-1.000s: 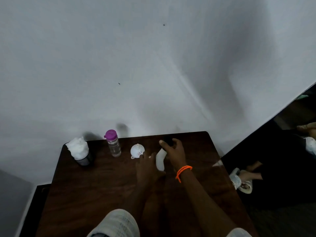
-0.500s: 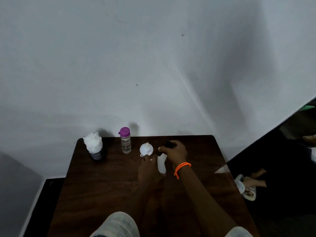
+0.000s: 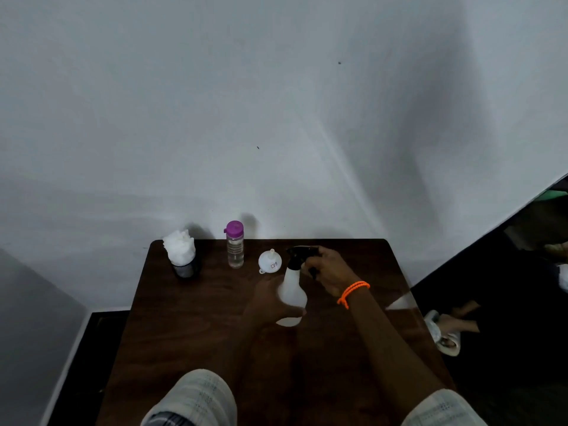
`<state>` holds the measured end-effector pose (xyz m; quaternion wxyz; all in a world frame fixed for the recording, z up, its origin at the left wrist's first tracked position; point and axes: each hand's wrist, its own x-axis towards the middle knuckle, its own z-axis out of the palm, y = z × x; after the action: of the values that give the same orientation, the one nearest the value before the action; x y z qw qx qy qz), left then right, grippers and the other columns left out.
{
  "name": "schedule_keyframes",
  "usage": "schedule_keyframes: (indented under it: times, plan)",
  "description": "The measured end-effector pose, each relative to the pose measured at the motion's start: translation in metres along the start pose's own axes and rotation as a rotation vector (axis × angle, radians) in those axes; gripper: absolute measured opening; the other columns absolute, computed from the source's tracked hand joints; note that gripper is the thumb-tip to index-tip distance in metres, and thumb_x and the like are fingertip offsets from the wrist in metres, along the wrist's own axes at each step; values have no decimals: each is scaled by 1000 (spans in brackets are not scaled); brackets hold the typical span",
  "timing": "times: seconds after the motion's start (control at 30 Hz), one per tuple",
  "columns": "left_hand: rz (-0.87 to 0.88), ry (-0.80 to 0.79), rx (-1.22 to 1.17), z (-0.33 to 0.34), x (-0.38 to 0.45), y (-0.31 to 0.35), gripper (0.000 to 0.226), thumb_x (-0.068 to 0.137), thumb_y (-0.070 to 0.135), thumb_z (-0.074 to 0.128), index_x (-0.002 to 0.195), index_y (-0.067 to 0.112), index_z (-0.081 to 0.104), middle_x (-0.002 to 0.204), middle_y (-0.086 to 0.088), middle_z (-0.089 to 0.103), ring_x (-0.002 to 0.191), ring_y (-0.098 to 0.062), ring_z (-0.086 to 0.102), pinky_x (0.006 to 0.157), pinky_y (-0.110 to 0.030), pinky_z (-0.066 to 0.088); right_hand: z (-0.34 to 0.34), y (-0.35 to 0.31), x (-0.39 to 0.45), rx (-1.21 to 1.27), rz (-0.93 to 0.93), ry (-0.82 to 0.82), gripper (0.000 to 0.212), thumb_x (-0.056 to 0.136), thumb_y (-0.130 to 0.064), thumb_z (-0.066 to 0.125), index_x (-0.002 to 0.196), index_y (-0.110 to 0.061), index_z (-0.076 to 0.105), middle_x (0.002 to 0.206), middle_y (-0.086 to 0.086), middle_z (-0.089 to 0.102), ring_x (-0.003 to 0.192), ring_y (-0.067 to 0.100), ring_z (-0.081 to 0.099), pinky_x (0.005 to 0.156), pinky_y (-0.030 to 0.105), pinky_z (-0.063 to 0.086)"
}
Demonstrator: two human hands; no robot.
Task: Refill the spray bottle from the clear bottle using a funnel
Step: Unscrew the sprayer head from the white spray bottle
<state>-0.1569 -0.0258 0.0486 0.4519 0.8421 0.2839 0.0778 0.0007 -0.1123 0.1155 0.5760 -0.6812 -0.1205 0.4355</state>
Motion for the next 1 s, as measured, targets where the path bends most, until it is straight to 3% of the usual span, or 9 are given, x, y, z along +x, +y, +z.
schedule_keyframes:
  times: [0.17,0.27,0.47,0.53,0.63,0.7,0.73,0.87,1.0]
  plan:
    - [16,-27,-93,-8,-9,7,69,52,53,93,109,24,66,101,17,65,95,10,58,73,-10,45,-8,3,-11,79,-35,-157,37,93,-1,64,130,-1,60,128,15,68,120,27,65,103,44,52]
    - [4,-55,-120,-7,-13,5,70,52,50,95,111,24,66,101,18,66,94,9,60,71,-7,47,-5,7,-16,105,-54,-122,32,96,-5,62,127,3,60,128,17,67,121,29,64,102,45,53]
    - [6,-105,-120,-4,-21,1,71,52,49,95,112,24,68,104,15,69,96,6,63,76,-11,50,-13,12,-19,155,-34,-173,27,97,-10,60,124,-5,63,125,17,68,118,29,66,101,45,52]
    - [3,-88,-124,-5,-22,3,70,54,47,95,113,23,68,104,15,68,97,3,63,76,-12,50,-12,15,-18,110,-60,-91,25,93,-13,67,118,-10,67,120,15,70,110,27,69,94,44,56]
    - [-7,-25,-124,-6,-21,6,70,55,43,95,114,20,65,101,17,62,94,3,58,72,-7,44,-3,24,-16,-153,-183,288,37,76,-31,87,106,-18,68,105,11,72,94,23,71,78,38,61]
    - [-3,22,-95,-5,-19,6,70,54,42,95,113,19,64,102,15,60,94,1,56,73,-9,41,8,32,-20,-228,-288,539,41,66,-37,92,91,-17,66,88,5,68,78,16,64,68,32,56]
    - [-3,36,-73,-4,-18,6,72,52,45,94,112,20,65,104,13,61,97,-2,57,76,-13,44,14,35,-23,-246,-336,589,42,64,-36,93,85,-16,64,81,3,65,71,13,59,63,28,52]
    - [61,60,36,7,-9,1,82,51,62,82,118,17,64,114,3,68,106,-11,62,91,-33,53,37,47,-29,-370,-410,505,48,61,-41,94,75,-13,58,69,0,60,59,5,51,56,21,46]
    - [122,114,57,17,-5,2,80,60,59,74,120,6,63,115,-6,70,111,-22,65,96,-44,52,43,46,-24,-354,-384,569,45,62,-38,94,73,-14,58,69,-5,60,62,6,54,59,22,47]
